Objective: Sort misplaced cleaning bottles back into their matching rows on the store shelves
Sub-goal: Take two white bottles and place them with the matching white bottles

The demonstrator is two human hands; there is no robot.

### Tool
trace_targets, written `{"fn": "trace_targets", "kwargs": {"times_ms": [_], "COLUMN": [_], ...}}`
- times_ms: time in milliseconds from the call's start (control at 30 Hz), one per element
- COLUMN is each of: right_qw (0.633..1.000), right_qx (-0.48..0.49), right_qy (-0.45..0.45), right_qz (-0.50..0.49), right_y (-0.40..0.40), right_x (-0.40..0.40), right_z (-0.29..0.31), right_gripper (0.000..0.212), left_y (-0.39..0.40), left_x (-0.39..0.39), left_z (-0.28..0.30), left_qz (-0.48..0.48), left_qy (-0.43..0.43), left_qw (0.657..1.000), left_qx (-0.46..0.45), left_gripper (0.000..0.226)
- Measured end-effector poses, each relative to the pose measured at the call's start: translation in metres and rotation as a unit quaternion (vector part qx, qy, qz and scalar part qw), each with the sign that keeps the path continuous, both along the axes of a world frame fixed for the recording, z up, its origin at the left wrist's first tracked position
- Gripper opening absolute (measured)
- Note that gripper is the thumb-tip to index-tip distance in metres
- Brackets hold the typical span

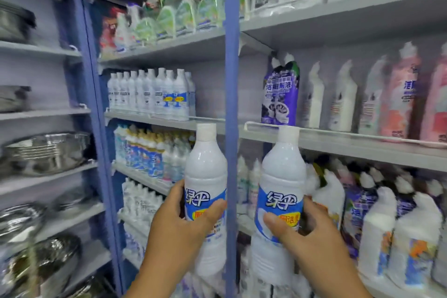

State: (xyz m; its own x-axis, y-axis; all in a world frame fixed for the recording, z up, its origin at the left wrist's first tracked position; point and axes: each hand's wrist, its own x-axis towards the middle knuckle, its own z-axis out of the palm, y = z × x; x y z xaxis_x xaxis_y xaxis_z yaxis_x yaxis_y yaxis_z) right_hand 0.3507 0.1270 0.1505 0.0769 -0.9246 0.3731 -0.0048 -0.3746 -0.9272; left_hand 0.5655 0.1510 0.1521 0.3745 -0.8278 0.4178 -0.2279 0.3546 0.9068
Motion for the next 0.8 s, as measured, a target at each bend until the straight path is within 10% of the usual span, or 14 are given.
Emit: {"fn": "trace_targets", "kwargs": {"times_ms": [800], "right_qw": [0.991], "right_qx": [-0.123], "right_qy": [-0.015], "right_qz": [0.052], "right_y": [-0.202], "right_x": [0.189], "right_z": [0.116], "right_gripper": [0.034], "left_y": [-0.193], "left_x": [0.163], "left_z": [0.094], "left_qz": [0.084], "left_qy": [-0.059], "left_qw": [0.992], "left_qx": [-0.075], "left_gripper": [0.032]}}
